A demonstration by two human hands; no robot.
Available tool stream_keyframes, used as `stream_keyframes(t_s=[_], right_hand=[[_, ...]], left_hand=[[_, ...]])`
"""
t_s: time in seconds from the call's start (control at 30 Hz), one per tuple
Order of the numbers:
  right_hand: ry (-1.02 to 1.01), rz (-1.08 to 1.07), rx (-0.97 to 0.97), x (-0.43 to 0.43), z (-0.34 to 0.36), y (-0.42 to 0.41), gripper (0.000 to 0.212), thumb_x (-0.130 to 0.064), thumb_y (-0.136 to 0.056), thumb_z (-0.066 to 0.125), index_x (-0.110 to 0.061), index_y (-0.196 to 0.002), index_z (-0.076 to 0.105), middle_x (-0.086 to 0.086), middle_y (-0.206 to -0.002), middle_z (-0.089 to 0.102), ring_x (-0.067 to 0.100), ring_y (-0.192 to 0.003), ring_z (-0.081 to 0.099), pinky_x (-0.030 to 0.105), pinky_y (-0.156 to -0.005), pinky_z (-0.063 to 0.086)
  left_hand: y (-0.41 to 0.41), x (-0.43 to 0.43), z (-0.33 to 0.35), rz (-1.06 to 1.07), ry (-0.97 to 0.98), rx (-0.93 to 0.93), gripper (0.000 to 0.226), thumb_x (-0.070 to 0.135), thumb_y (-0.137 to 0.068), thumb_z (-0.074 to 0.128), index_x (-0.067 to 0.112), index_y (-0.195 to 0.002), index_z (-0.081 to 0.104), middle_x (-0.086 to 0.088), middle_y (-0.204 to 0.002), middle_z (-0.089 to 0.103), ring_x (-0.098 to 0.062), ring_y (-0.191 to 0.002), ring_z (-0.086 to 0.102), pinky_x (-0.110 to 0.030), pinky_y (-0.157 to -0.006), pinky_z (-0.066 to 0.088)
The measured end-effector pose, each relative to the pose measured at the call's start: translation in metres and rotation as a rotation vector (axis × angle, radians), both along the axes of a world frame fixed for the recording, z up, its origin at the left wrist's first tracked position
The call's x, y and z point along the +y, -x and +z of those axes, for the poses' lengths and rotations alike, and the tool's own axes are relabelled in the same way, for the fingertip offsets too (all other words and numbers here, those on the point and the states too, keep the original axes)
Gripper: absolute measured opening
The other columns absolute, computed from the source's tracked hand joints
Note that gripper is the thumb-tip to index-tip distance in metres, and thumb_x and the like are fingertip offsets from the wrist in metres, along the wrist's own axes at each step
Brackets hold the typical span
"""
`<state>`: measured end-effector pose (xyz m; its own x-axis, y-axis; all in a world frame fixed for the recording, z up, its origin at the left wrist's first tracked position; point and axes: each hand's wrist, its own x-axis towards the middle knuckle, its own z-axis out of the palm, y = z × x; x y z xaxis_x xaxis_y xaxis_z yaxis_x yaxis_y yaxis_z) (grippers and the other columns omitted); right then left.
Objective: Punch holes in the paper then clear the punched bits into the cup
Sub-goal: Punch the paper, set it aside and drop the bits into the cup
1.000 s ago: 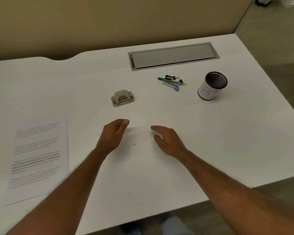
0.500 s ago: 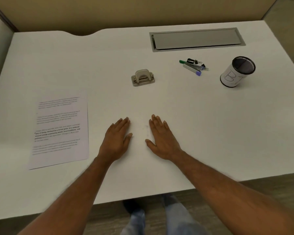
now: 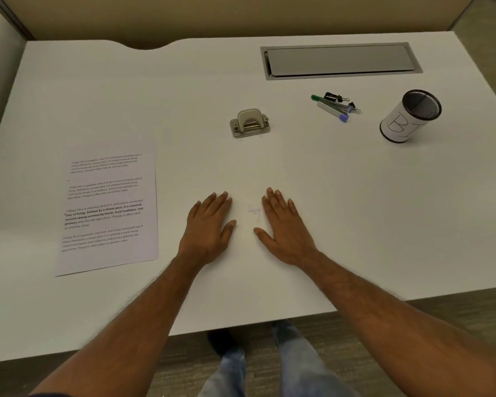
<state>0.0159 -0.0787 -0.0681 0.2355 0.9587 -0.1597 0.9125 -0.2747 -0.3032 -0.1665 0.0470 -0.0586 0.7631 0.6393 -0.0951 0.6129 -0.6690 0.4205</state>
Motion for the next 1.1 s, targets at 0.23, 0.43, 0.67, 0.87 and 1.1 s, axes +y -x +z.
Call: stream_keyframes(t_s=[0.23,0.43,0.67,0.87,1.1], right_hand=[[-0.043,0.016,-0.052,-0.006,-0.007,0.006,0.076,-0.065,-0.094,0.021,-0.022,-0.154,0.005,0.001,-0.163,-0.007,0.015,-0.15,-0.011,0.038,-0.122,-0.002],[-0.008,-0.048,-0.102,-0.014,-0.012,0.009,0.074,-0.064,-0.095,0.02,-0.022,-0.154,0.004,0.003,-0.163,-0.008,0.019,-0.149,-0.012,0.042,-0.122,-0.002],[0.005,0.052,-0.078,-0.002,-0.008,0.004,0.066,-0.063,-0.096,0.02,-0.034,-0.153,0.004,0.004,-0.162,-0.011,0.02,-0.149,-0.012,0.045,-0.122,-0.002],[-0.105,0.059,0.241,0.01,-0.001,-0.02,0.065,-0.057,-0.09,0.051,-0.031,-0.147,0.035,-0.002,-0.162,0.009,0.013,-0.15,-0.002,0.038,-0.123,0.001],[-0.282,-0.086,0.381,0.018,-0.004,-0.022,0.04,-0.045,-0.082,0.069,-0.029,-0.118,0.069,-0.008,-0.15,0.042,0.013,-0.145,0.026,0.035,-0.119,0.019]], left_hand=[[-0.001,0.0,-0.003,-0.014,-0.05,0.011,0.054,0.043,-0.1,0.035,0.02,-0.149,0.038,-0.001,-0.159,0.029,-0.023,-0.149,0.02,-0.045,-0.12,0.013],[-0.007,-0.005,-0.007,-0.038,-0.078,0.057,0.053,0.049,-0.099,0.036,0.03,-0.149,0.036,-0.002,-0.162,0.022,-0.025,-0.15,0.014,-0.051,-0.119,0.008],[-0.012,-0.006,-0.009,-0.042,-0.113,0.076,0.05,0.049,-0.099,0.037,0.036,-0.148,0.037,-0.006,-0.16,0.024,-0.029,-0.148,0.016,-0.055,-0.117,0.01],[-0.018,-0.003,-0.012,-0.008,-0.119,-0.02,0.048,0.057,-0.094,0.046,0.037,-0.137,0.054,-0.005,-0.151,0.039,-0.029,-0.14,0.031,-0.052,-0.114,0.021],[-0.029,0.001,-0.02,0.176,-0.044,-0.205,0.031,0.065,-0.082,0.06,0.047,-0.105,0.072,0.015,-0.137,0.049,-0.013,-0.131,0.038,-0.037,-0.107,0.023]])
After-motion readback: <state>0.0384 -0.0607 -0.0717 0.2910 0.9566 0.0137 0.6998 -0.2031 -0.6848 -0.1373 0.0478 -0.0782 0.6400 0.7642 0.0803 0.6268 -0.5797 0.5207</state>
